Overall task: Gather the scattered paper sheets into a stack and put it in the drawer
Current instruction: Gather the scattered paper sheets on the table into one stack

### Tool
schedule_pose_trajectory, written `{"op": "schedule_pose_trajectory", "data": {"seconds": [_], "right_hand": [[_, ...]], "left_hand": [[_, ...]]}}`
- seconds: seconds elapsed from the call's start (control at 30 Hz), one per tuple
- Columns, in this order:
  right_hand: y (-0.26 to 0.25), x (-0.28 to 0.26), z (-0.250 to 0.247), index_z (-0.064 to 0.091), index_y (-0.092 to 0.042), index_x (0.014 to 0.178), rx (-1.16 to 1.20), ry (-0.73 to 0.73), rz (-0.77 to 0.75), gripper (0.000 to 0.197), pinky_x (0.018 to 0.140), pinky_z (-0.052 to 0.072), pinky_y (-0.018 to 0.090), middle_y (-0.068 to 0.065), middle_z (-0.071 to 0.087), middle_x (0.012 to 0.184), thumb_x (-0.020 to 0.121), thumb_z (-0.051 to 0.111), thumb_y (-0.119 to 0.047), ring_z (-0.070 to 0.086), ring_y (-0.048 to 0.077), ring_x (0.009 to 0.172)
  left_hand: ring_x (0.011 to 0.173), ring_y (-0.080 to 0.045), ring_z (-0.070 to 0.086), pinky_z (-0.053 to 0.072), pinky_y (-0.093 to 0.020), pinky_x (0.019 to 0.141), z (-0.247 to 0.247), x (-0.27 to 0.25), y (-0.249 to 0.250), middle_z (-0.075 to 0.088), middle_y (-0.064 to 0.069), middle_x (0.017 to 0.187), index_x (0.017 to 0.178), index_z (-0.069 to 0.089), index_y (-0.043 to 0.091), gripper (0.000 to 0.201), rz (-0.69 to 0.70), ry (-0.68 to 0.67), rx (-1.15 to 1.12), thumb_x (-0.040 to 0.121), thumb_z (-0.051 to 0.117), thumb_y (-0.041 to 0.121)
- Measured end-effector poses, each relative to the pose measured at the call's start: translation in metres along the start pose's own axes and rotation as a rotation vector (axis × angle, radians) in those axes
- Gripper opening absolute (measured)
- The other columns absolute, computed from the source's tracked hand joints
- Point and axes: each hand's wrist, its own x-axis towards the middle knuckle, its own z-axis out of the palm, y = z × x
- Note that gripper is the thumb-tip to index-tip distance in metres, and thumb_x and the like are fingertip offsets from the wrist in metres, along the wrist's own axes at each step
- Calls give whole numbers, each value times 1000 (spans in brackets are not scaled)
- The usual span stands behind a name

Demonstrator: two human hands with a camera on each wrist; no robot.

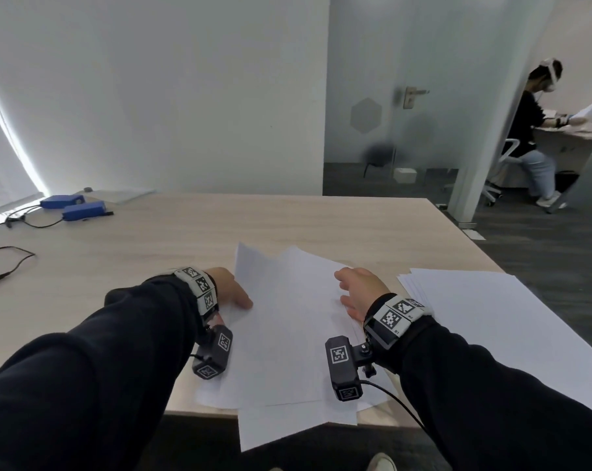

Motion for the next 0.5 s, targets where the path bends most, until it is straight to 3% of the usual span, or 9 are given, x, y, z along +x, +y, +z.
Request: {"op": "schedule_pose_trajectory", "data": {"seconds": [0.07, 0.17, 0.23, 0.3, 0.37, 0.43, 0.5], "right_hand": [[1, -1, 2, 55, -18, 111, 3, -8, 9, 24, 106, 44, 50, 15, 59, 126, 92, 56, -32, 58, 37, 120], [1, -1, 3, 57, -11, 125, 80, 18, 6, 33, 103, 44, 48, 21, 55, 136, 94, 58, -23, 52, 40, 126], [0, 0, 0, 50, -6, 135, 130, 98, -26, 44, 102, 44, 50, 23, 53, 136, 94, 58, -18, 53, 42, 122], [1, 3, -7, 40, -16, 142, 146, 193, -41, 56, 102, 46, 51, 14, 52, 124, 91, 61, -24, 57, 34, 102], [0, 7, -13, 34, -27, 144, 184, 214, -37, 63, 100, 48, 50, 6, 53, 117, 89, 63, -33, 56, 25, 98], [-5, 10, -16, 42, -27, 138, 253, 163, -44, 50, 93, 50, 44, 3, 59, 112, 92, 61, -33, 61, 22, 98], [-13, 11, -16, 55, -22, 121, 297, 135, -67, 26, 77, 49, 37, 4, 65, 105, 95, 59, -24, 66, 22, 88]], "left_hand": [[86, -34, 70, 61, -46, 76, 2, -2, -1, 70, -13, 98, 110, 66, 4, 36, 23, -22, -92, 80, 78, 18], [88, -33, 70, 61, -40, 70, 1, -1, -7, 71, -11, 94, 106, 68, 5, 28, 106, 53, -164, 82, 74, 16], [85, -33, 71, 62, -44, 71, -1, 2, -14, 72, -12, 91, 103, 69, 5, 24, 142, 92, -312, 81, 73, 15], [86, -35, 72, 61, -53, 76, -3, 5, -24, 74, -15, 94, 106, 69, 5, 27, 152, 107, -485, 81, 76, 13], [88, -36, 72, 59, -57, 79, -5, 6, -34, 74, -17, 98, 105, 69, 7, 26, 170, 112, -612, 81, 77, 11], [91, -37, 72, 58, -59, 82, -7, 4, -40, 74, -18, 100, 99, 69, 10, 20, 187, 115, -680, 81, 78, 9], [91, -38, 72, 58, -58, 83, -8, 3, -45, 74, -18, 100, 96, 68, 11, 18, 189, 87, -709, 82, 77, 8]]}}
